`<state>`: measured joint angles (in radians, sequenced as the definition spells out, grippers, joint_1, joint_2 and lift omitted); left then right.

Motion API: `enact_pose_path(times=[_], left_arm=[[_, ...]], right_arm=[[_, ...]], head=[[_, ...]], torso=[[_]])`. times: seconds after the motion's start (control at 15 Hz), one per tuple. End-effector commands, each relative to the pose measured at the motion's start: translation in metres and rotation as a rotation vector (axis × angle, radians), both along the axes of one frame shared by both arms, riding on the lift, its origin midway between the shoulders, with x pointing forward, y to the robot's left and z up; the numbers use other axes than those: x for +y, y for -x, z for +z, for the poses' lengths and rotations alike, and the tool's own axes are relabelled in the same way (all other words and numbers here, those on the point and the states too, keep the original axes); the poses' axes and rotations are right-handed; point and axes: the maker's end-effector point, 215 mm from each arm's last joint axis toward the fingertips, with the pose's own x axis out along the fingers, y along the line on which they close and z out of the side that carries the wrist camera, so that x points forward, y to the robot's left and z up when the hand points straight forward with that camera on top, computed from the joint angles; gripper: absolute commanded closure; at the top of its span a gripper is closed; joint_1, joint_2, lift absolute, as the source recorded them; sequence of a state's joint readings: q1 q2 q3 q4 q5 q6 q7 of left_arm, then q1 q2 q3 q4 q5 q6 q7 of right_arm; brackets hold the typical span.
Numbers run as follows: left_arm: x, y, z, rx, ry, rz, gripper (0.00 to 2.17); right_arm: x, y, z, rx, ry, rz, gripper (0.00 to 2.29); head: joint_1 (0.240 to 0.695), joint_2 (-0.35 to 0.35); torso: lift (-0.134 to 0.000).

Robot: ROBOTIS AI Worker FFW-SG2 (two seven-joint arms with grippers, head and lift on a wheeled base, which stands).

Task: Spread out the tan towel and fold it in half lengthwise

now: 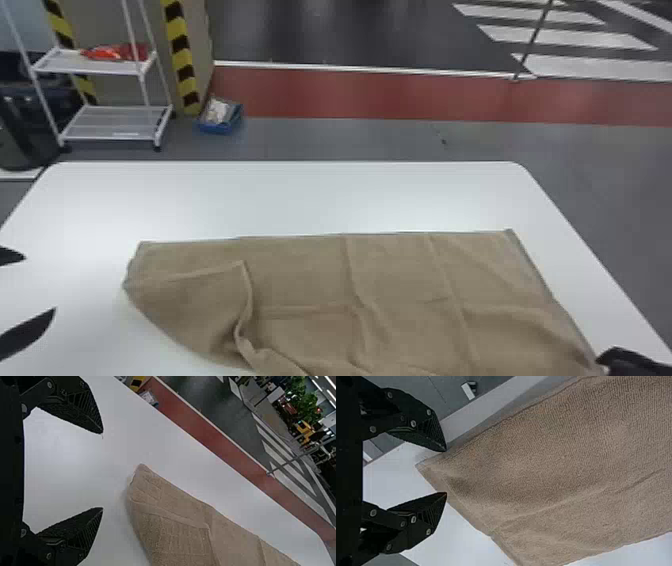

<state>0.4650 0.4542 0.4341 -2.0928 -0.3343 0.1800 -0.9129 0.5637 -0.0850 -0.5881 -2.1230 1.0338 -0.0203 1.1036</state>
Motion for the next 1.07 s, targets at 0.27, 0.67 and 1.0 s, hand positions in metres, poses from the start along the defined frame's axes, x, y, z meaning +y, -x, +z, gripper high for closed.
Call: enact_pose_path(times=[0.27,0.67,1.0], left_arm=[[-0.003,-0.003,0.007,-0.015,-0.004,-0.016,0.22],[-0.076,-0.003,0.002,0.055,-0.089,-0.235,0.14],[-0.147,-0.015,-0.006,0.061,-0.191,-0.455,0.21]], right_arm=[[0.006,-0.010,0.022,-0.036,-0.101,-0.018,1.42],[0.025,-0.019,0.054,-0.117,-0.210,-0.064,1.42],[0.036,-0.014,0.051,-0.111,-0.225,-0.066,1.42]], head=[[0.695,-0.104],[0.695,-0.139],[0.695,-0.232]], torso=[[-0.128],[-0.128],[-0.128]])
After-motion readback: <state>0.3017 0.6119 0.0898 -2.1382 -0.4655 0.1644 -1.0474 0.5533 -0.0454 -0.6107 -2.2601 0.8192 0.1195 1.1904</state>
